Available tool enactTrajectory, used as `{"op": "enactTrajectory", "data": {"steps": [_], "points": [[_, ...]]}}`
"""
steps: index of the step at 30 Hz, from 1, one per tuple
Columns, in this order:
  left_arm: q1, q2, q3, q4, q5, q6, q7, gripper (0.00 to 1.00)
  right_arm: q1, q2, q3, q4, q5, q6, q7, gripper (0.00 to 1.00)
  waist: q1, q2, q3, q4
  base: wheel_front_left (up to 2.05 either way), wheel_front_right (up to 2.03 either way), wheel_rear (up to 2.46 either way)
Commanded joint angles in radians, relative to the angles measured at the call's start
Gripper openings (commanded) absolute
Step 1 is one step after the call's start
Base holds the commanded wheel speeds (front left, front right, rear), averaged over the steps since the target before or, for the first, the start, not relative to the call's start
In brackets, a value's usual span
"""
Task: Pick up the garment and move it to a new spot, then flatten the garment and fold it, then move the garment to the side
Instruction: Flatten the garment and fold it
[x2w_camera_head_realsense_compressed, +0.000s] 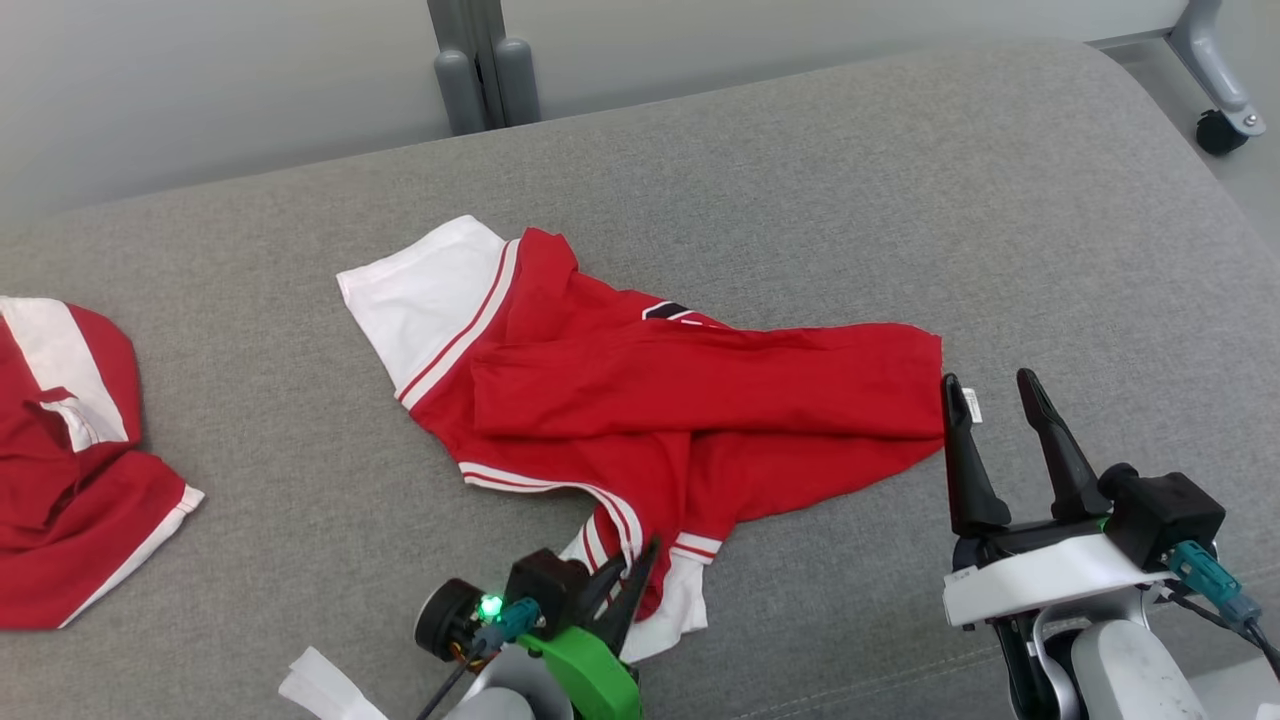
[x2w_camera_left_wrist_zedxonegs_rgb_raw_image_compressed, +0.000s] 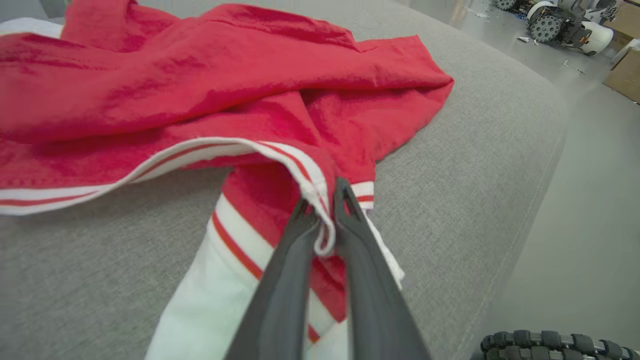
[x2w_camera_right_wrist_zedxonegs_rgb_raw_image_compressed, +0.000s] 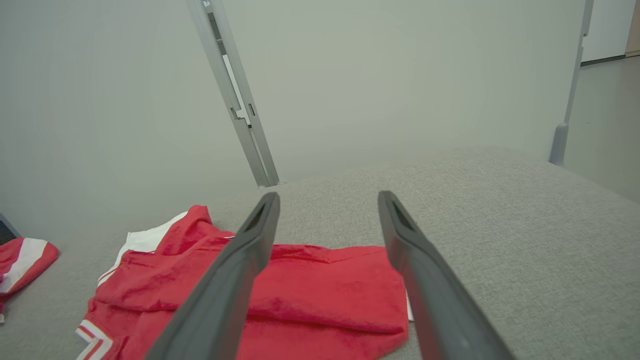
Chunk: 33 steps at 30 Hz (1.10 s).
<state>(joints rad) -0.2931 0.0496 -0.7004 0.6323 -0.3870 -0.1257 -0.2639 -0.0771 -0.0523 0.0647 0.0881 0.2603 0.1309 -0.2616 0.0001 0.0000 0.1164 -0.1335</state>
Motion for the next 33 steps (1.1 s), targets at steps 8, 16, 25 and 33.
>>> {"op": "enactTrajectory", "data": {"steps": [8,16,25,33], "points": [[-0.045,0.041,0.109,-0.083,0.056,0.034,0.0,0.0,0.01,0.001,-0.018,0.002,-0.005,0.0,-0.005,1.0,-0.0001,0.0,-0.02,0.041,0.0,0.0,0.0],[-0.05,0.171,0.307,-0.175,0.058,0.068,-0.001,0.0,-0.001,0.001,-0.026,0.005,-0.005,0.0,-0.005,1.0,-0.0001,0.0,-0.024,0.058,0.0,0.0,0.0],[-0.021,0.231,0.414,-0.114,0.058,0.046,-0.001,0.0,-0.011,0.001,-0.046,0.029,-0.008,0.0,-0.005,1.0,-0.0001,0.0,-0.004,0.033,0.0,0.0,0.0],[0.012,0.172,0.481,-0.111,0.073,0.041,-0.001,1.0,0.01,0.001,-0.062,0.044,-0.011,0.0,-0.005,1.0,-0.0001,0.0,-0.025,0.046,0.0,0.0,0.0]]}}
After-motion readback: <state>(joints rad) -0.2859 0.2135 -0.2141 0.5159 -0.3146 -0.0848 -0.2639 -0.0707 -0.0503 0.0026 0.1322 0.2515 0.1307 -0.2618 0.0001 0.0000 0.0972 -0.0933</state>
